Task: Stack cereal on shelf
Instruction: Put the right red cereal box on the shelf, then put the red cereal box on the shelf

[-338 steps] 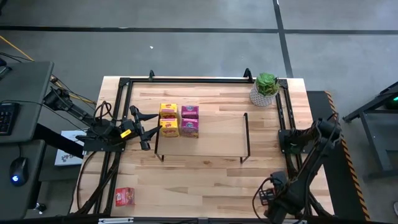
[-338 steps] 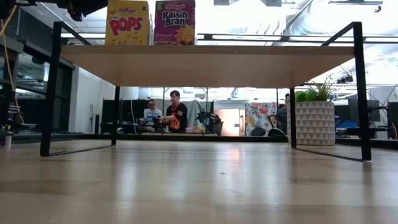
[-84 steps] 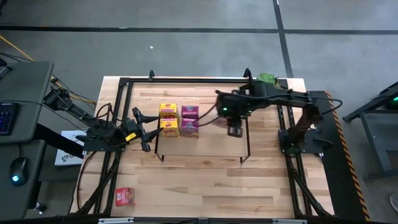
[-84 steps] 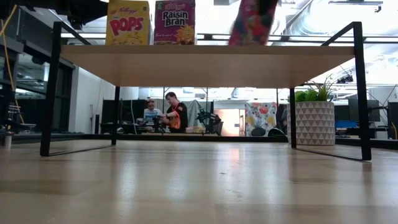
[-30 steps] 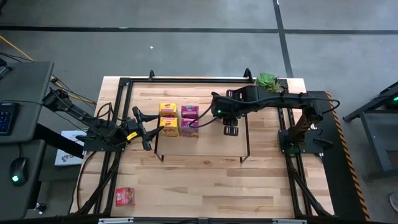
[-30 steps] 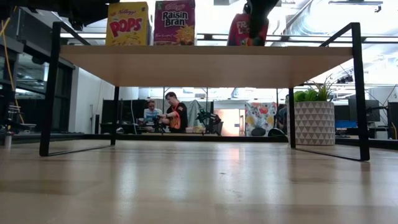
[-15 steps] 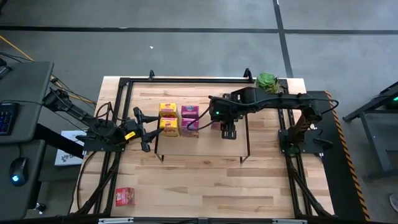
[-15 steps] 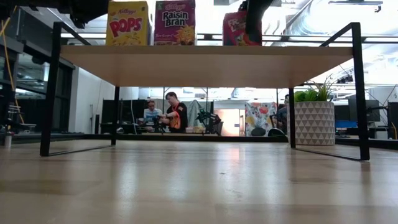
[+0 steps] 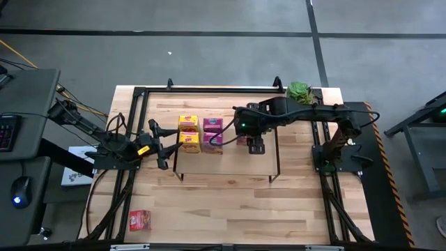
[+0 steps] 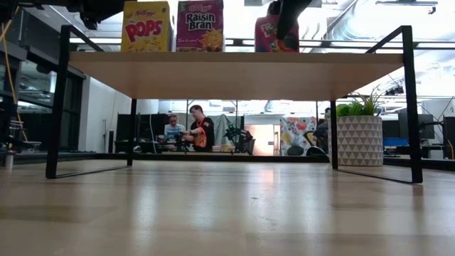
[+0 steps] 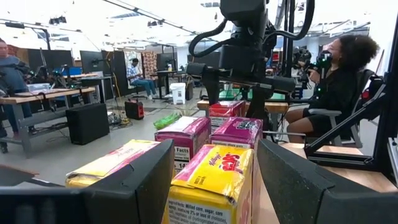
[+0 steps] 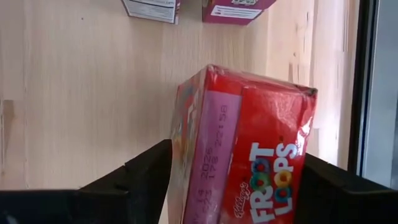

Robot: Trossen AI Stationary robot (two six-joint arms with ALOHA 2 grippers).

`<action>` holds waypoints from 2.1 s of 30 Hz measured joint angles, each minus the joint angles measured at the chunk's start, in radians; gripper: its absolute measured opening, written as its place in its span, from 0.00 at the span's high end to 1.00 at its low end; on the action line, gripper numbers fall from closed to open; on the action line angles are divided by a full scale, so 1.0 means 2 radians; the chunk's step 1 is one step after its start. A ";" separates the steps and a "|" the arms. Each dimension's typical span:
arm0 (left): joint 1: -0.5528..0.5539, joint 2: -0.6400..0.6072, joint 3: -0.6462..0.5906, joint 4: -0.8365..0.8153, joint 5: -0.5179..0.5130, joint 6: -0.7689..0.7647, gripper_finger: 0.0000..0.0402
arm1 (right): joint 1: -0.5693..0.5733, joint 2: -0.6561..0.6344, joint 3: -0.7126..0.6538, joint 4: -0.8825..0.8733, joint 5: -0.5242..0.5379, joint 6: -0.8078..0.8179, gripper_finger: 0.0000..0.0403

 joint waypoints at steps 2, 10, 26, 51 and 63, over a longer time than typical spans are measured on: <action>0.000 0.000 0.000 0.000 0.000 0.000 0.45 | 0.000 -0.002 0.000 0.000 0.000 -0.005 0.37; 0.000 0.000 0.000 0.005 0.000 0.001 0.45 | 0.000 -0.018 0.001 0.024 0.002 -0.018 0.37; 0.000 0.000 0.000 0.018 0.042 0.000 0.45 | 0.000 -0.106 0.001 0.159 -0.003 -0.003 0.37; -0.096 0.062 0.085 -0.034 0.097 0.054 0.45 | 0.110 -0.393 -0.455 0.537 0.018 0.076 0.37; -0.218 0.222 0.384 -0.469 0.208 -0.164 0.45 | 0.146 -0.433 -0.593 0.690 -0.003 0.053 0.37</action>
